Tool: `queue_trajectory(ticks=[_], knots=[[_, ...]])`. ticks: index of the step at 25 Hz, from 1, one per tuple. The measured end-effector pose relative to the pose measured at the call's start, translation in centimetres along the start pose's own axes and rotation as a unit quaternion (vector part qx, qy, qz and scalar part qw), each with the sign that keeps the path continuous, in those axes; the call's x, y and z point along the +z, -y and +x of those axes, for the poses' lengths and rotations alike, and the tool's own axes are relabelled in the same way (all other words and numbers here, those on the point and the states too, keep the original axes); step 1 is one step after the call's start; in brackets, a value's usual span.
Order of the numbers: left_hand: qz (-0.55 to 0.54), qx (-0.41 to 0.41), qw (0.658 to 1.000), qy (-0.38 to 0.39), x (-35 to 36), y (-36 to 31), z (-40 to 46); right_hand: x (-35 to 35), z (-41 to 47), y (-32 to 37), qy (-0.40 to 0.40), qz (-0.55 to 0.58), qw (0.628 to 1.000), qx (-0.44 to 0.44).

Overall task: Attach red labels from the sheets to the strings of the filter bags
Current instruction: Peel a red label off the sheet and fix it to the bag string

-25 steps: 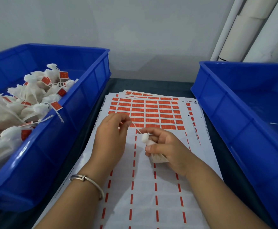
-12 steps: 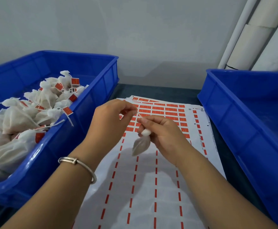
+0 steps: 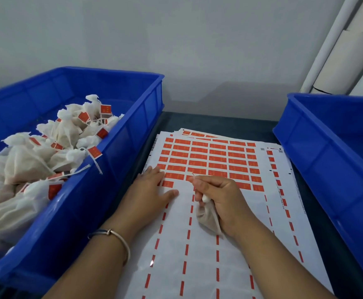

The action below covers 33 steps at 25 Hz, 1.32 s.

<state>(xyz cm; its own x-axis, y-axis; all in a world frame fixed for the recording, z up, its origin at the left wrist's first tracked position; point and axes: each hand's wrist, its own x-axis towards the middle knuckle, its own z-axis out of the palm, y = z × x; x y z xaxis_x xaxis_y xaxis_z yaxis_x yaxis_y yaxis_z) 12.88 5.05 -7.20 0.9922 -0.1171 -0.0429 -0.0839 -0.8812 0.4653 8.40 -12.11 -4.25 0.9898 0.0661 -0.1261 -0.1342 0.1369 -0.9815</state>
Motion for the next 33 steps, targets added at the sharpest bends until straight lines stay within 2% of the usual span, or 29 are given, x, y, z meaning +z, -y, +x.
queue_trajectory(ticks=[4, 8, 12, 18, 21, 29, 33], knots=[[0.036, 0.013, 0.999, 0.023, 0.2, 0.1, 0.4, -0.1, 0.1, -0.1, -0.003, 0.005, 1.000, 0.006], [0.074, 0.028, 0.997, 0.012, 0.6, 0.5, 0.2, 0.2, 0.0, -0.2, 0.003, 0.002, 1.000, 0.003], [0.097, 0.044, 0.994, -0.009, 0.6, 0.2, 0.1, 0.3, 0.0, 0.0, 0.008, -0.016, 1.000, -0.002], [0.080, 0.120, 0.986, -0.078, 0.4, -0.7, -0.9, 0.3, 0.1, 0.0, 0.015, -0.026, 1.000, -0.008], [0.040, 0.108, 0.988, -0.099, 0.4, -0.9, -1.4, 0.2, -0.1, 0.0, 0.021, -0.026, 0.999, -0.012], [0.031, 0.098, 0.990, -0.096, 0.5, -0.4, -0.9, 0.1, -0.2, 0.0, 0.025, -0.030, 0.999, -0.014], [-0.001, 0.070, 0.988, -0.134, 0.7, -0.1, -0.8, 0.1, -0.1, -0.1, 0.024, -0.030, 0.999, -0.019]])
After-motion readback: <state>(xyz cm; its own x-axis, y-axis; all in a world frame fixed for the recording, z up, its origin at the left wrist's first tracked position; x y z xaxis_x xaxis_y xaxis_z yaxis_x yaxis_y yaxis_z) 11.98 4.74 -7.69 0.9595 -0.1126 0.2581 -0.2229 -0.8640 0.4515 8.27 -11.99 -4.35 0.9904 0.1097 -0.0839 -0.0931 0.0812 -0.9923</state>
